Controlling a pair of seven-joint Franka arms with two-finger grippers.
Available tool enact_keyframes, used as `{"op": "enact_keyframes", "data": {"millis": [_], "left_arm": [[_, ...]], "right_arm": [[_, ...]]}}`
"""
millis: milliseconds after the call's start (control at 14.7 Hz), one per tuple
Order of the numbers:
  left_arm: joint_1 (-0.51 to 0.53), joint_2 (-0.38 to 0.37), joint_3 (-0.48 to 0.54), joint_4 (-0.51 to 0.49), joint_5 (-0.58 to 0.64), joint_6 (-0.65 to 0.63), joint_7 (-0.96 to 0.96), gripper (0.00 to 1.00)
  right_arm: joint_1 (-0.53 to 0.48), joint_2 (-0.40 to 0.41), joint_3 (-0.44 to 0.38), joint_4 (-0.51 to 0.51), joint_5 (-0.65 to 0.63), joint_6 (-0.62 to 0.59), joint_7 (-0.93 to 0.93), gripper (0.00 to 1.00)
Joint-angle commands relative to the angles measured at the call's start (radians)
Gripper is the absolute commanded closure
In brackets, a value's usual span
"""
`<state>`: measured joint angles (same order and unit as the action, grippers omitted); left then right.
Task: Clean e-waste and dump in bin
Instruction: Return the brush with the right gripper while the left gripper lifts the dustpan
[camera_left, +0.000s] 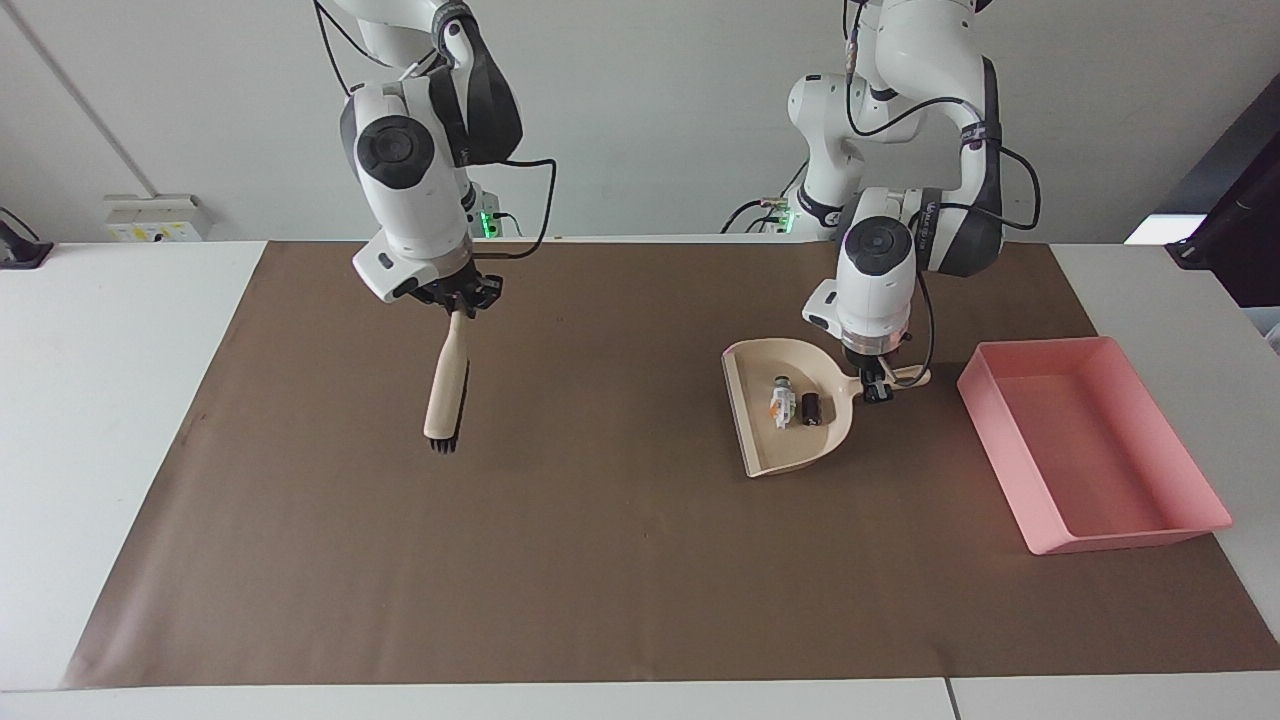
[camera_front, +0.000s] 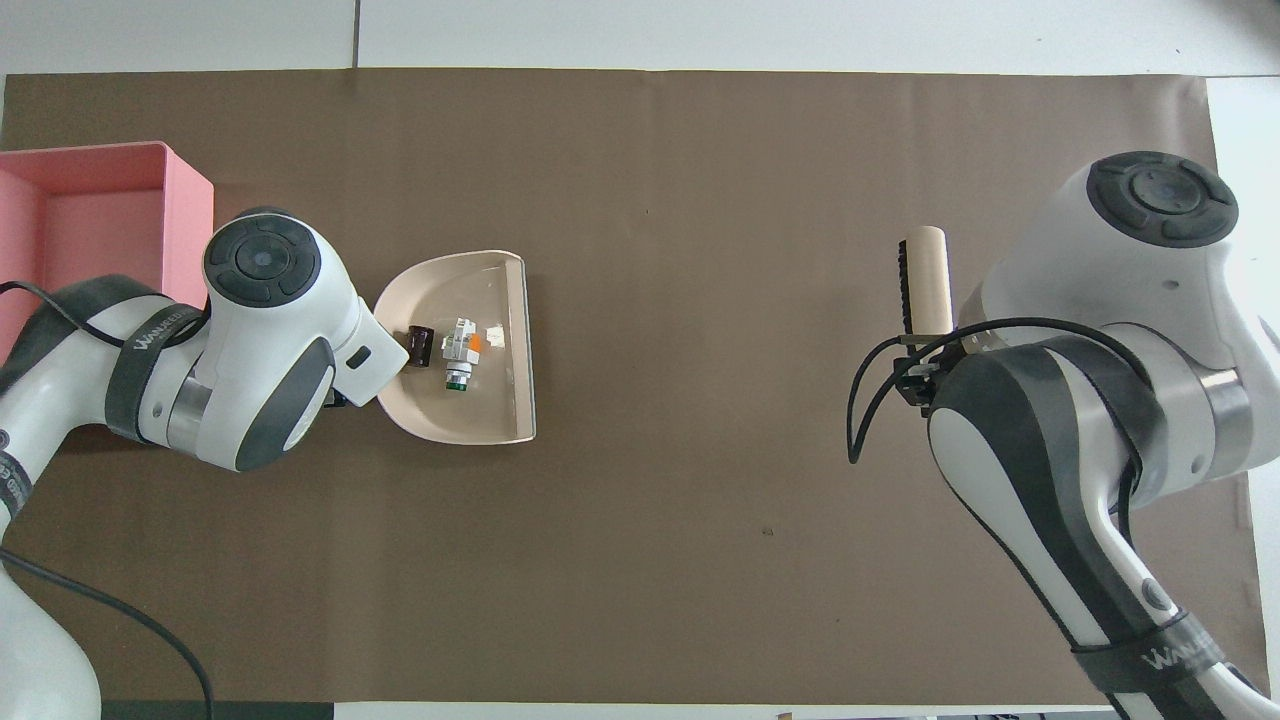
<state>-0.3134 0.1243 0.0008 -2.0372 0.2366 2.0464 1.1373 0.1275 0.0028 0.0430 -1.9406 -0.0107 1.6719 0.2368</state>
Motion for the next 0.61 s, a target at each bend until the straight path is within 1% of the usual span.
{"op": "enact_keyframes", "data": {"millis": [0,136,205,341,477,545], "left_arm": [[0.051,-0.049,0.004,0.0,-0.052,0.001,0.077,1.0],[0.098,-0.051,0.005,0.046,-0.059,-0.028,0.142,1.0],[0.127,-0.046,0.007,0.089,-0.065,-0.061,0.185,1.0],[0.183,-0.032,0.008,0.161,-0.068,-0.098,0.257,1.0],[0.252,-0.023,0.01,0.199,-0.068,-0.104,0.336,1.0],[0.284,-0.02,0.01,0.225,-0.068,-0.115,0.381,1.0]], "right_arm": [[-0.109,-0.075,0.018,-0.156,-0.047,0.128,-0.15,1.0],[-0.176,-0.098,0.018,-0.249,-0.058,0.245,-0.232,1.0],[-0.201,-0.096,0.018,-0.276,-0.063,0.284,-0.246,1.0],[-0.236,-0.096,0.018,-0.311,-0.063,0.324,-0.278,1.0],[-0.259,-0.103,0.018,-0.331,-0.063,0.33,-0.307,1.0],[-0.273,-0.106,0.018,-0.348,-0.063,0.363,-0.327,1.0]]}}
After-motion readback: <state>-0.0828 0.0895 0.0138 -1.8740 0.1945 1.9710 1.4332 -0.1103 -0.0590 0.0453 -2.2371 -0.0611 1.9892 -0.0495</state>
